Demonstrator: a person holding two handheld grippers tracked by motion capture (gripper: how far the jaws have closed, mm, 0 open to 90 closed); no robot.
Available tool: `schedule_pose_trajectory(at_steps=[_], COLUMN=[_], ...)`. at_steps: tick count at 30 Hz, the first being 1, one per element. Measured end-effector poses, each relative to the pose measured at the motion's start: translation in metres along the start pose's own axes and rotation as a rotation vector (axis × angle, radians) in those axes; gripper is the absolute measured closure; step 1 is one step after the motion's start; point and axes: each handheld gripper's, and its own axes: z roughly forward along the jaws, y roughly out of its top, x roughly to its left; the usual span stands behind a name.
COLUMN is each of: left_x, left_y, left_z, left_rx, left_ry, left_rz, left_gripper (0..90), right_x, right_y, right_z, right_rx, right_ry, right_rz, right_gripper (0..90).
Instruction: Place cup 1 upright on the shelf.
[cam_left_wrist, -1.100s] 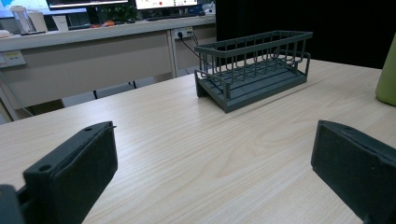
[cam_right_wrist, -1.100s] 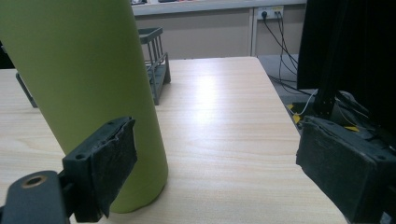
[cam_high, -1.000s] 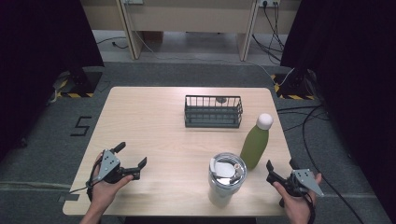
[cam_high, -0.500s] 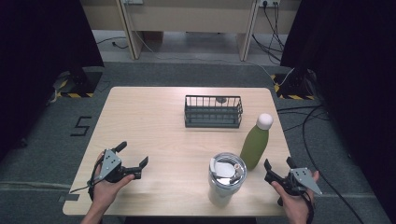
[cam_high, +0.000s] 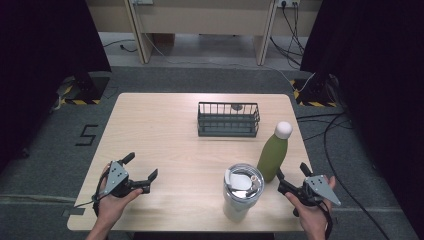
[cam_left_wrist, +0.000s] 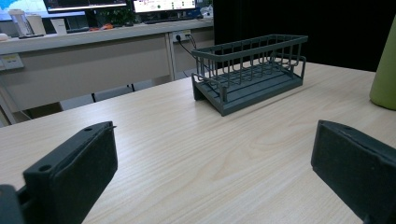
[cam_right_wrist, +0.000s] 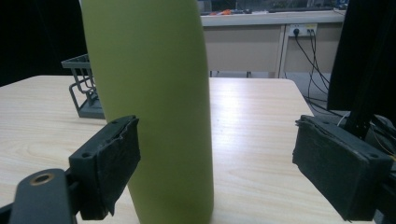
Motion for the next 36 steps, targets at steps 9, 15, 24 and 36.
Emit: schedule_pose_trajectory(at_steps=[9,15,24,36], left_x=[-0.001,-0.001,0.000,-0.001], left_y=[0.000,-0.001,-0.001,-0.002], left_z=[0.003,0.002,0.002,0.003], left_rx=[0.006,0.005,0.005,0.010], left_ry=[-0.004,-0.002,0.002,-0.008], left_rz=[0.001,-0.004,-0.002,-0.001], left_gripper=[0.0,0.0,0.0,0.0], right_x=[0.011,0.017,0.024,0.026], right_y=[0.009,0.017,0.023,0.022], right_z=[0.010,0.022,0.040,0.050], right_rx=[-0.012,-0.022,-0.016,-0.003], right_ry=[0.045,0.071,0.092,0.091], right_rz=[-0.025,-0.043,-0.062,-0.059], right_gripper=[8.5,6.9,6.7,9.3])
